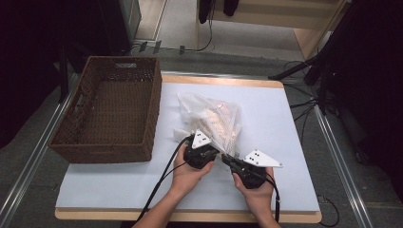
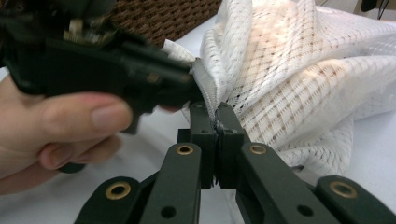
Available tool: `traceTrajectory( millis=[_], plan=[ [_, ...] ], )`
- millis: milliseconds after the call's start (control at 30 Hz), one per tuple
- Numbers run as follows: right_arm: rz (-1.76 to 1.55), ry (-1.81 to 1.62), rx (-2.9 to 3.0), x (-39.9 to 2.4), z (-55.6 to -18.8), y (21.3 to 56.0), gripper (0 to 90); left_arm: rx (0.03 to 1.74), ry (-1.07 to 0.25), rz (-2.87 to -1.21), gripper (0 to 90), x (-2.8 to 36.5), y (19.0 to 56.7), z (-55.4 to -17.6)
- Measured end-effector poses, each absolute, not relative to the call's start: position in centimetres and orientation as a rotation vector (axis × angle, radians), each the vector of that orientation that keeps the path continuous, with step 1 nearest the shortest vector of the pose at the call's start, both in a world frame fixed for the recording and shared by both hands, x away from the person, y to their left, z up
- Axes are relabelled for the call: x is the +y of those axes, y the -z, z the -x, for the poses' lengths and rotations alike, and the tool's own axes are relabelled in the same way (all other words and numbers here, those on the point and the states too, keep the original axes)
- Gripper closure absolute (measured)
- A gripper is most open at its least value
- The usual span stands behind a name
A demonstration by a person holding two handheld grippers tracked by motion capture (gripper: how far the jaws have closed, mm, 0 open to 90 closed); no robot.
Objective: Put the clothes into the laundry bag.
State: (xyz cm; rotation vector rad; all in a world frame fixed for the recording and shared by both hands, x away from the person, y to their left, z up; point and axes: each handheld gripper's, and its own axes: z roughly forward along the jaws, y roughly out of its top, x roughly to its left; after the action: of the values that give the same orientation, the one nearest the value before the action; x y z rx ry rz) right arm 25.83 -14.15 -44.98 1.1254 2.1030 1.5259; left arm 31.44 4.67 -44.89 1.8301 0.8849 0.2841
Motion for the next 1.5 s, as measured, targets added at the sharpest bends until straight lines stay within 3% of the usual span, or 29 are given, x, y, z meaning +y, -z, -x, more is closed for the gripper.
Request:
traceTrajectory(
  millis=[67,200,267,400,667,733,833,933,1033,1167,1233,1500],
  plan=[
    [-1.120,-1.535,2.087,-14.3,-25.7,44.8,89.0,0.856,-0.304,-1.791,81.9,4.2,45.1,-32.0],
    [-1.134,-1.524,2.100,-14.5,-25.8,44.9,89.0,1.005,-0.301,-1.783,79.1,3.9,47.0,-34.0],
    [-1.140,-1.514,2.106,-14.6,-25.8,45.2,89.1,1.058,-0.222,-1.795,76.4,4.0,47.7,-34.7],
    [-1.206,-1.485,2.100,-15.3,-26.4,45.6,89.1,0.954,-0.289,-1.853,61.7,4.6,47.2,-33.6],
    [-1.229,-1.497,2.078,-15.6,-26.8,45.6,89.1,0.950,-0.239,-1.947,52.4,6.5,47.2,-32.3],
    [-1.229,-1.495,2.080,-15.6,-26.8,45.6,89.1,0.939,-0.241,-1.998,53.0,5.9,47.3,-31.7],
    [-1.233,-1.496,2.078,-15.7,-26.8,45.6,89.1,0.885,-0.222,-2.021,76.8,5.3,47.0,-30.9],
    [-1.221,-1.503,2.080,-15.5,-26.7,45.7,89.1,0.864,-0.234,-2.007,81.4,4.9,46.7,-31.1],
    [-1.204,-1.501,2.089,-15.2,-26.5,45.6,89.1,0.887,-0.183,-1.832,81.9,4.8,45.9,-32.3],
    [-1.197,-1.502,2.098,-14.9,-26.2,45.6,89.1,1.027,-0.259,-1.680,81.5,5.0,46.4,-33.9],
    [-1.197,-1.493,2.109,-14.9,-26.3,45.9,89.1,1.019,-0.377,-1.754,80.4,3.9,47.3,-34.1],
    [-1.248,-1.459,2.114,-15.1,-26.7,46.4,89.2,0.993,-0.305,-1.890,65.9,3.9,47.4,-34.4]
  ],
)
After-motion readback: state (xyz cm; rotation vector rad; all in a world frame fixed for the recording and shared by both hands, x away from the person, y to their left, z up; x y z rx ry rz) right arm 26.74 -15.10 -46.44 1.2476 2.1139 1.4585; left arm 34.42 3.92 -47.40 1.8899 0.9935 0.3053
